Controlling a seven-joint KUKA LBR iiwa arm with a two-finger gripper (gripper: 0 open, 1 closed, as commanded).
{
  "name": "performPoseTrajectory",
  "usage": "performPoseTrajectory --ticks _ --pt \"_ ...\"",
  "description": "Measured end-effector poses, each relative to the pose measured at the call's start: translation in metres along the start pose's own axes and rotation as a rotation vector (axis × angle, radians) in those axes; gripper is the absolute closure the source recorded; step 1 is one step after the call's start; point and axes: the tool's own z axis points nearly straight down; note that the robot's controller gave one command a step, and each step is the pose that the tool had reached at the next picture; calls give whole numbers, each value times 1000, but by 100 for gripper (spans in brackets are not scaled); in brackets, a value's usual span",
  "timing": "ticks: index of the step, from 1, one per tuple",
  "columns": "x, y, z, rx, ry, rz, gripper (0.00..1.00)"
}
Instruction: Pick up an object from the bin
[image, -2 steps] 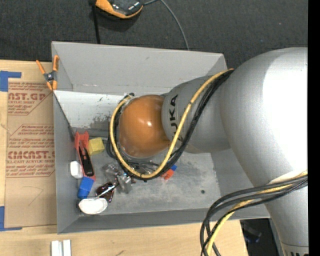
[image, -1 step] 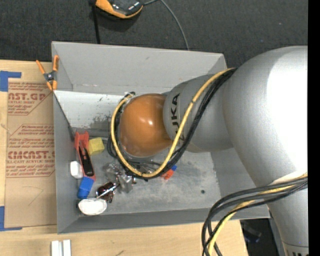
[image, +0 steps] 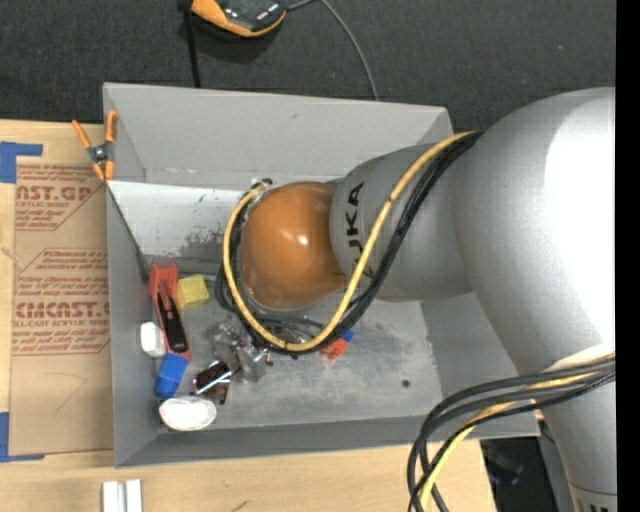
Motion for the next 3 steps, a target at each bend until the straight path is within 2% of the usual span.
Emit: performPoseTrajectory --ticks 2,3 --pt "2 1 -27 -4 9 0 100" --pt "0 1 -45 -1 1 0 100"
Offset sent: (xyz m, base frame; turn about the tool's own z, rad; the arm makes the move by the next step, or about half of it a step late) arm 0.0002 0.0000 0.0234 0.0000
